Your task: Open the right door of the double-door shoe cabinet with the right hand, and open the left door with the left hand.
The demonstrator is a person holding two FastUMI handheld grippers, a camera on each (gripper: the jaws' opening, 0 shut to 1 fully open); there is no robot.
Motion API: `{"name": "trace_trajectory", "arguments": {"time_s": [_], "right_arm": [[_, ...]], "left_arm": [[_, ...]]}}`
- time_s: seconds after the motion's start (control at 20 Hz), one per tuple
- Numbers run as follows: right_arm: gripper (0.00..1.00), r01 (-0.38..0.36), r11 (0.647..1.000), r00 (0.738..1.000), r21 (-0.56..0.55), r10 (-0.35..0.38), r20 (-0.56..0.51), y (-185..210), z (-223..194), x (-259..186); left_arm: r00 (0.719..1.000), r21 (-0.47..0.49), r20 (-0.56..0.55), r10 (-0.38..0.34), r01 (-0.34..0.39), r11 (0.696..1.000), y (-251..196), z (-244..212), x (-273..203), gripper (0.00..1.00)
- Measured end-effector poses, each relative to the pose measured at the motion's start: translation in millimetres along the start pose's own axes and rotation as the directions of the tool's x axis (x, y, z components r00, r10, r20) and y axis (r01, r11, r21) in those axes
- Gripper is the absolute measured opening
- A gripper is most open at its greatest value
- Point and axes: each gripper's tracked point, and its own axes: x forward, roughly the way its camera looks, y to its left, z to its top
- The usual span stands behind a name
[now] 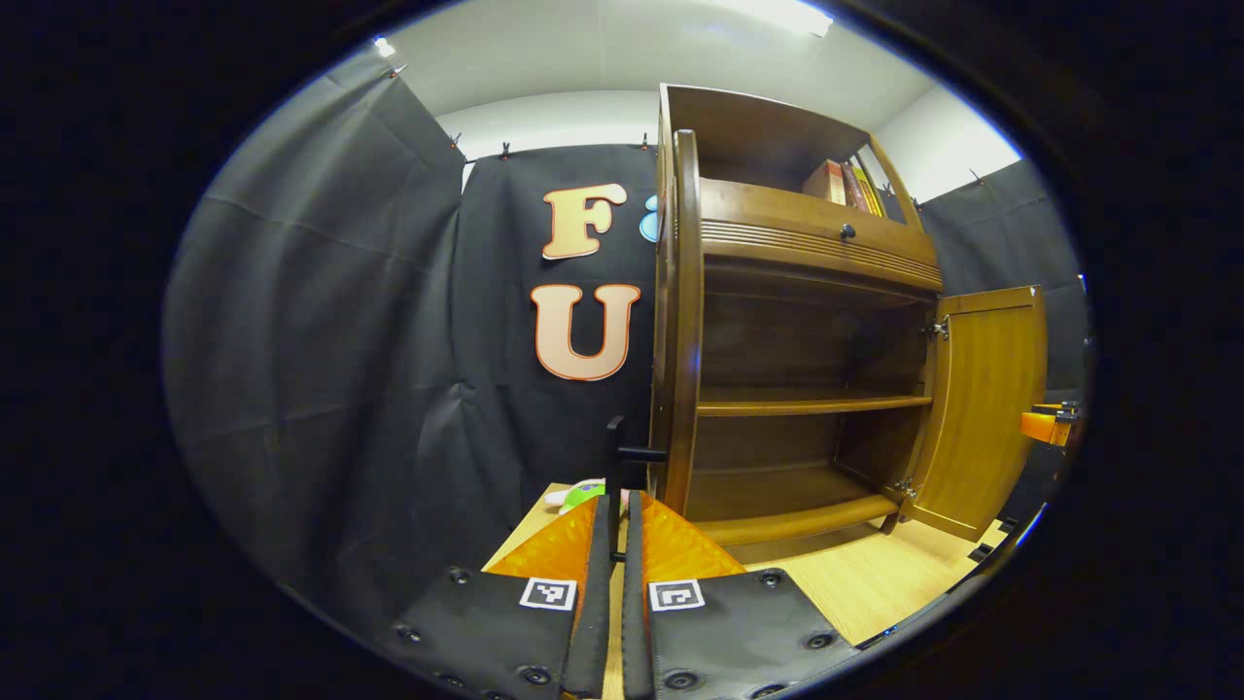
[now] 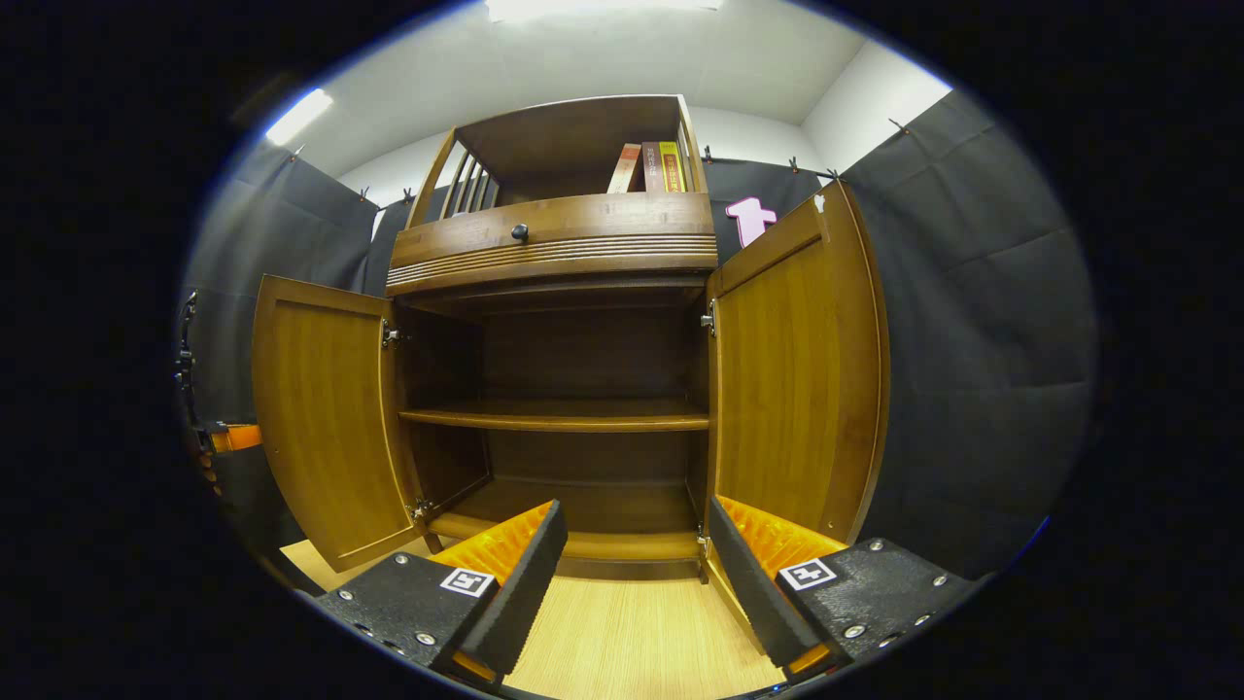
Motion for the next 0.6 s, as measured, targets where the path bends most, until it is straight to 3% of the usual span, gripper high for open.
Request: {"name": "trace_trajectory", "arguments": {"time_s": [0.1, 0.3, 0.35, 0.45, 0.5, 0.6], "right_arm": [[1.0, 0.011, 1.0, 1.0, 0.008, -0.011, 0.005, -5.2, 3.8, -0.3], [1.0, 0.016, 1.0, 1.0, 0.008, -0.016, 0.022, -8.9, 14.8, -1.1], [0.91, 0.017, 1.0, 0.999, 0.003, -0.017, 0.029, -9.1, 18.8, -1.3], [0.97, 0.018, 1.0, 0.999, -0.004, -0.018, 0.037, -11.3, 25.4, -1.3], [0.91, 0.019, 1.0, 0.999, -0.006, -0.019, 0.042, -11.7, 29.9, -1.1], [0.91, 0.025, 1.0, 0.998, -0.008, -0.025, 0.056, -14.7, 39.7, -1.2]], "left_arm": [[1.0, 0.012, 0.018, 0.0, -0.001, 1.0, -9.5, 12.8, -8.8, 0.1], [0.999, 0.002, 0.047, -0.025, 0.025, 1.0, -37.8, 39.0, -26.1, 0.13], [0.998, -0.004, 0.054, -0.034, 0.034, 0.999, -45.5, 45.8, -28.3, 0.21], [0.997, -0.005, 0.066, -0.032, 0.033, 0.999, -55.2, 55.3, -30.7, 0.12], [0.997, -0.003, 0.071, -0.035, 0.035, 0.999, -64.0, 60.1, -29.9, 0.19], [0.996, 0.006, 0.074, -0.045, 0.044, 0.999, -82.4, 69.0, -27.6, 0.24]]}}
